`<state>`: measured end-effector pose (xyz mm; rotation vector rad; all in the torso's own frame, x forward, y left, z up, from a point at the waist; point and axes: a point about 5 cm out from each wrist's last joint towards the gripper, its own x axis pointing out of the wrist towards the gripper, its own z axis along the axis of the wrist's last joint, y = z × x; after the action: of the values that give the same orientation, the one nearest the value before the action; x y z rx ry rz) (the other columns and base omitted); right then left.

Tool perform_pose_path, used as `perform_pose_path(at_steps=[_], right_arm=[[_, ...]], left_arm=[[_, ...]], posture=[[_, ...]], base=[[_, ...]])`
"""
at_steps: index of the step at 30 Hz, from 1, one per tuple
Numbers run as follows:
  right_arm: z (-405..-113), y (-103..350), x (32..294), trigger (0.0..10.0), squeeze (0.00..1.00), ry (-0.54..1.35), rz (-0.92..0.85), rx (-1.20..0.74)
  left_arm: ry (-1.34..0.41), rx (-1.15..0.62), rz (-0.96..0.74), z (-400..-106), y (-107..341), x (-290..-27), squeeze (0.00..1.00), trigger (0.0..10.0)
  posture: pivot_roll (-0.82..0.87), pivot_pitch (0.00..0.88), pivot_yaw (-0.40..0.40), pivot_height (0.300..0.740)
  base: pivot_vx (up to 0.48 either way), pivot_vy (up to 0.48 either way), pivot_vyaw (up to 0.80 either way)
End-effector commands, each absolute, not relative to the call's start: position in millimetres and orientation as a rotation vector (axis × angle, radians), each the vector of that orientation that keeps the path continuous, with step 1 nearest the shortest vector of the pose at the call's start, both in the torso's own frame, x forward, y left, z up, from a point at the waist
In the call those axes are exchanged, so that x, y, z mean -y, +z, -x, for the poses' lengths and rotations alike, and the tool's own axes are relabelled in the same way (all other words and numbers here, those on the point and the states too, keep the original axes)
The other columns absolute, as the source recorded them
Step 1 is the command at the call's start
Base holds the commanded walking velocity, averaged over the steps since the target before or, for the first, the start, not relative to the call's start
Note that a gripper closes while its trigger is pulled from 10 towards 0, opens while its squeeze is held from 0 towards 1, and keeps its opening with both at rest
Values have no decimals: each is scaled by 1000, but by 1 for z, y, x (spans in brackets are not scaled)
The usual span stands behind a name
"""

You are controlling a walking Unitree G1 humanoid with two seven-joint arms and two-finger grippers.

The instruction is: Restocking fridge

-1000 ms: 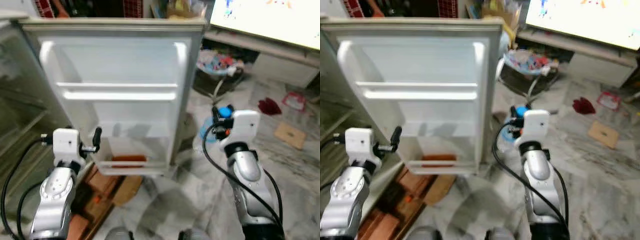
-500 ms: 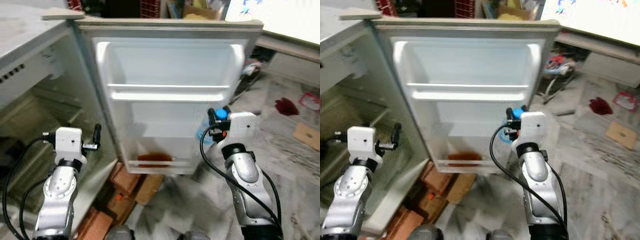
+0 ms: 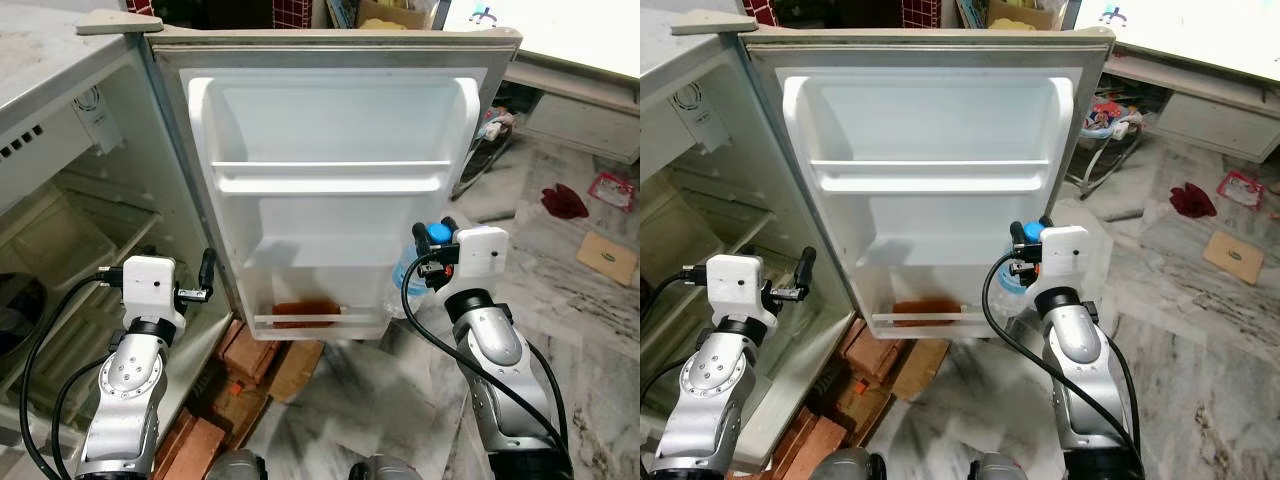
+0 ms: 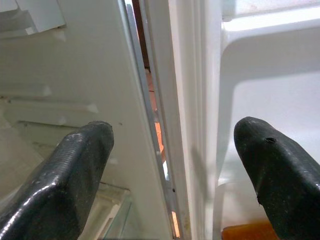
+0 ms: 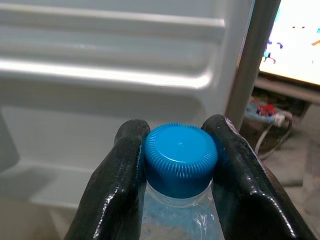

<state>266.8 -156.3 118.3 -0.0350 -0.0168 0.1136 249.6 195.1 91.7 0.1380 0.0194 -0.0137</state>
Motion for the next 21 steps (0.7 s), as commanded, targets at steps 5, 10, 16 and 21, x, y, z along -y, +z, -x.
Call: perform_pose_path(at_steps=[5,10,16,21], right_arm=[[-259,114,146,10000,0,187,7,-3],[-258,113,146,10000,0,191,10,-13],[-258,112,147,10000,0,193,11,-17],[-258,112,145,10000,0,202,13,-15]], left_arm=[[-12,-12,-136,-252,96,-196,0,10000],[-19,-17,-124,-251,95,-194,0,10000],[-10,-28,-130,-250,92,-194,0,10000],[-8,-30,-132,-249,92,-195,0,10000]], posture=[[18,79,-35,740],[18,87,-38,740],[20,88,-42,740],[21,86,-44,740]], base=[[0,0,0],[0,0,0],[0,0,0],[0,0,0]])
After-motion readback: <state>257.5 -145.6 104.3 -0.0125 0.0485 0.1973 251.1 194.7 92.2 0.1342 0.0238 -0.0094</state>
